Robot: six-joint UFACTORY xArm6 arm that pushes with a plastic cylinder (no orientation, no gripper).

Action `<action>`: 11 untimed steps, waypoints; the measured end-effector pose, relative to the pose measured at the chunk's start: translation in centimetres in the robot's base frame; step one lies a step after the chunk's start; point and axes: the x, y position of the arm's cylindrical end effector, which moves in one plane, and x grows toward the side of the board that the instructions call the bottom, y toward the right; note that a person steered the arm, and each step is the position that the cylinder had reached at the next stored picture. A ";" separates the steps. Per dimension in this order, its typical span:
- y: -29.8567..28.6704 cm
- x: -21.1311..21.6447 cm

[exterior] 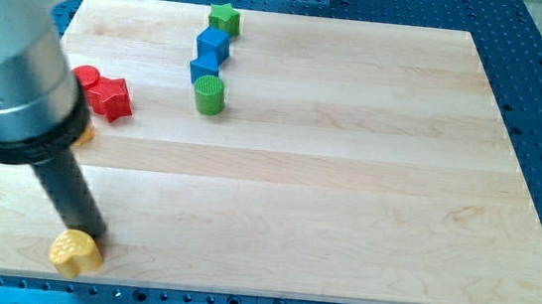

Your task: Push the heart diagonally below to the green circle

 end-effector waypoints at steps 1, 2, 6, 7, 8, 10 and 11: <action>-2.9 -1.4; -13.5 -0.6; -6.1 3.7; 4.3 3.7; 10.8 3.7; 15.7 3.7; 16.2 3.7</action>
